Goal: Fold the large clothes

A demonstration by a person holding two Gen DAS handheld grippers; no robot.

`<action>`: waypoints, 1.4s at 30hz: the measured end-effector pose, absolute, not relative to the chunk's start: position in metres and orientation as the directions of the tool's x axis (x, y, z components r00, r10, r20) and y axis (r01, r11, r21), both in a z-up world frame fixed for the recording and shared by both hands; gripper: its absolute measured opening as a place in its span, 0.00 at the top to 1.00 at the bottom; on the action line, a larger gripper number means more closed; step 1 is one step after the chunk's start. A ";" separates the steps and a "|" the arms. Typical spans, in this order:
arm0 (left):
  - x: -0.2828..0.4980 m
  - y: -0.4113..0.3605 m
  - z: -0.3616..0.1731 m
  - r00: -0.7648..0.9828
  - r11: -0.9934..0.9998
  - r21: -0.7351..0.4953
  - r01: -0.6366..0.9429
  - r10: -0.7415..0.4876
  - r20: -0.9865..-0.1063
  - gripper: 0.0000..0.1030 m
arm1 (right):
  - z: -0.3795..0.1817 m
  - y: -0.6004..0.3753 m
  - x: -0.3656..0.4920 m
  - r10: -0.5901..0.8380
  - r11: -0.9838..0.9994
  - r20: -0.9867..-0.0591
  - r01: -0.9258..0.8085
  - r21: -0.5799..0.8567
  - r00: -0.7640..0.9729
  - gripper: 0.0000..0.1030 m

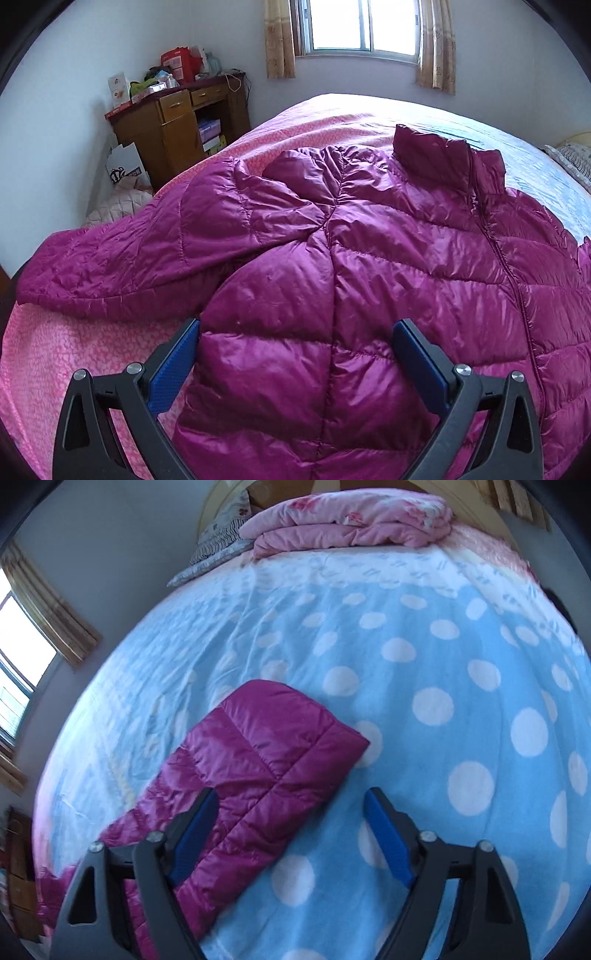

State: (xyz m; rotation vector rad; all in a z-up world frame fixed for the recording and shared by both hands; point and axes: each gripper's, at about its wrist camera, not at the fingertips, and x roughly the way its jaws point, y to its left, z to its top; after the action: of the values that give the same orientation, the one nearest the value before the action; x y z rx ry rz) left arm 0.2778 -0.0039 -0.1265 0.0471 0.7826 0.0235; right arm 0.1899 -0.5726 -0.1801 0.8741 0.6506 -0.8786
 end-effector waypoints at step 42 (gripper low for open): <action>0.274 0.034 -0.134 0.736 0.967 -0.253 0.007 -0.177 -0.654 0.01 | -0.171 -0.145 0.380 0.625 0.751 -0.538 -0.246 0.613 0.566 0.16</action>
State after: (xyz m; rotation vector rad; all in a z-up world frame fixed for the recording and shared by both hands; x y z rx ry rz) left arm 0.2738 0.0339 -0.1336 -0.2416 0.7392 -0.1020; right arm 0.3795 -0.1445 -0.1712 0.5119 0.8193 0.5387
